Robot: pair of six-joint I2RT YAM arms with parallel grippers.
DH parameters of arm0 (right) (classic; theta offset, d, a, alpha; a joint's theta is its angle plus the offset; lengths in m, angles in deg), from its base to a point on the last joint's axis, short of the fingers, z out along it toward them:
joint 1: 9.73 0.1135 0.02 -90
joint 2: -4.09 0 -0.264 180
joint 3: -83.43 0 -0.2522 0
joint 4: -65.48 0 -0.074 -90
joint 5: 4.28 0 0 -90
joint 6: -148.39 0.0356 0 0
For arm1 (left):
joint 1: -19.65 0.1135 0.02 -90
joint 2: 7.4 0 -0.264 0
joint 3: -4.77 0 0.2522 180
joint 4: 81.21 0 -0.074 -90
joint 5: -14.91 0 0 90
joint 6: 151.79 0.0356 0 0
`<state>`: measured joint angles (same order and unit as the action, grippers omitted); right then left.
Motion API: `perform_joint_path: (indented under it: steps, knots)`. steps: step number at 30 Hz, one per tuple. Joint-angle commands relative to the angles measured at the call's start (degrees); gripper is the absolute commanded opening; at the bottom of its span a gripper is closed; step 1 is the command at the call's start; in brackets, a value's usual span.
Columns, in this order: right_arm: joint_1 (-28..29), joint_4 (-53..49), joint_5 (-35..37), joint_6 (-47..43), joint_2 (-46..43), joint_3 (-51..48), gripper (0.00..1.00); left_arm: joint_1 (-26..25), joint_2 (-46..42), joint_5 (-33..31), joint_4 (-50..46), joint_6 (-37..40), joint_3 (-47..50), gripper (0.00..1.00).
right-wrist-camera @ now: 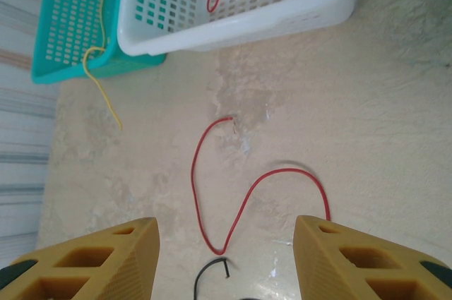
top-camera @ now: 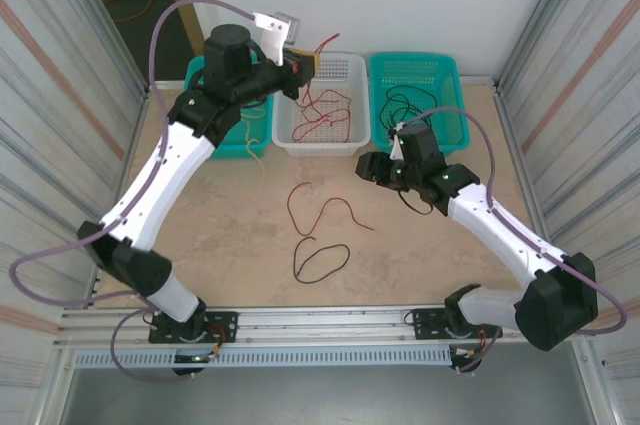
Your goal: Untangle the cables
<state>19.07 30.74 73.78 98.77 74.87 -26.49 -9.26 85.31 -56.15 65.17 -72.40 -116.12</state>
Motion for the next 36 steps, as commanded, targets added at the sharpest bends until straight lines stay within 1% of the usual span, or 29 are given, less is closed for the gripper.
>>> perform_joint_path:
  steps: [1, 8, 10, 15, 16, 18, 21, 23, 26, 28, 31, 36]
  knots:
    - [1.28, 0.87, 1.30, 1.83, 0.29, -0.90, 0.52, 2.62, 4.36, 3.01, 0.35, -1.62, -5.57, 0.00]
    - [5.15, 1.99, 2.75, 2.42, 2.97, -0.18, 0.51, 5.64, 14.21, 6.69, 3.47, -6.11, -9.74, 0.00]
    - [6.20, 1.81, 3.45, 2.34, 3.56, 0.27, 0.52, 6.04, 16.61, 6.92, 4.04, -6.60, -10.66, 0.00]
    - [7.15, 1.64, 4.08, 2.39, 4.10, 0.38, 0.51, 7.02, 24.80, 9.47, 3.45, -9.28, -15.76, 0.00]
    - [7.24, 1.46, 4.24, 2.34, 4.06, 0.33, 0.51, 6.96, 26.07, 9.60, 3.51, -9.58, -16.62, 0.07]
    - [7.45, 1.20, 4.72, 2.29, 3.93, 0.20, 0.51, 6.95, 29.45, 9.30, 2.72, -10.12, -18.82, 0.31]
    - [7.54, 0.53, 5.15, 2.14, 3.54, 0.09, 0.51, 7.02, 32.48, 7.26, -0.60, -10.51, -22.12, 0.53]
    - [7.57, -0.14, 5.73, 1.82, 2.94, 0.05, 0.51, 7.06, 32.28, 6.09, -0.89, -10.51, -21.07, 0.62]
    - [7.50, -0.95, 6.50, 1.14, 2.55, -0.03, 0.52, 7.10, 30.31, 4.26, -0.80, -9.89, -17.85, 0.65]
    - [7.37, -1.38, 6.72, 0.76, 2.69, 0.11, 0.52, 6.98, 28.11, 3.70, -0.71, -9.37, -15.25, 0.64]
    - [7.26, -1.35, 6.72, 0.60, 2.98, 0.37, 0.51, 6.93, 22.79, 2.59, -1.37, -8.41, -9.37, 0.60]
    - [6.97, -1.18, 7.26, 0.19, 3.02, 0.37, 0.52, 4.83, 10.54, -1.81, -1.68, -6.00, 8.00, 0.55]
